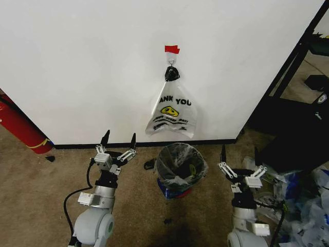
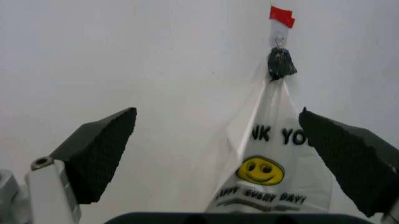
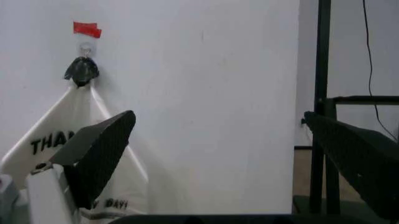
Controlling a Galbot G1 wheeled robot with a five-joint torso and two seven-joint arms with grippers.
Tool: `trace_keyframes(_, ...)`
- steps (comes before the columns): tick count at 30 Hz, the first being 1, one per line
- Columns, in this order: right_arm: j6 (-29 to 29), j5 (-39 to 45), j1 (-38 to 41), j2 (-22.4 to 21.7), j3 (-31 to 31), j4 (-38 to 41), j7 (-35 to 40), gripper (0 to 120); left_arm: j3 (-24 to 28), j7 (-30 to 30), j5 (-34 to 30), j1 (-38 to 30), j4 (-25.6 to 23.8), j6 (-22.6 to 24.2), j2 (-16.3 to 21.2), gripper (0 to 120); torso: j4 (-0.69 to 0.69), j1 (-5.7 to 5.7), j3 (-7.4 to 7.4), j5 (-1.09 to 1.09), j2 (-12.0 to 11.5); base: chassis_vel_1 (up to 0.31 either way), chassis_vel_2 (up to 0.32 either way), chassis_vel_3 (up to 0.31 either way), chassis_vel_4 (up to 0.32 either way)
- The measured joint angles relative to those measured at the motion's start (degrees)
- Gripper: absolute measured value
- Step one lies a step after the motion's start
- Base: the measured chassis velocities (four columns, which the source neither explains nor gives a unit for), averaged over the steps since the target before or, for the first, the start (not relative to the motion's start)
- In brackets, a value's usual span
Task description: Pick up the garbage bag from the wall and place it over the trash bin.
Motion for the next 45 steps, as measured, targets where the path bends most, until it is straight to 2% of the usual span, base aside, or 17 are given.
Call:
trace_keyframes(5,-0.34,2.58,-1.09,-0.14,0.42,1.23,-3.56,100,-0.01,-0.04,-0.52,0.50,-0.66,0.07,1.33,100,0.00,0.00,0.00,0.00,0.00,0.000,0.000,0.000,0.000)
trace_keyframes(14,-0.36,3.02,-1.97,-0.34,0.32,1.14,-4.37,100,-0.01,-0.10,0.01,2.70,-3.90,1.53,2.45,100,0.00,0.00,0.00,0.00,0.00,0.000,0.000,0.000,0.000)
trace_keyframes(36,-1.80,2.71,-0.81,-0.49,-1.46,2.32,-8.05,100,-1.29,-1.39,1.65,6.62,-7.28,2.30,1.51,100,0.00,0.00,0.01,0.01,0.00,0.000,0.000,0.000,0.000)
trace_keyframes(42,-3.64,4.54,-1.36,-0.51,-1.79,2.98,-15.83,100,-1.32,-0.84,4.00,8.20,-8.33,1.95,0.79,100,0.00,0.00,0.00,0.01,0.00,0.000,0.000,0.000,0.000)
trace_keyframes(45,-4.41,4.52,-1.14,-0.51,-2.00,3.04,-16.89,100,-1.26,-0.67,4.74,8.90,-8.77,1.72,0.57,100,0.00,0.01,0.01,0.01,0.00,0.000,0.000,0.000,0.000)
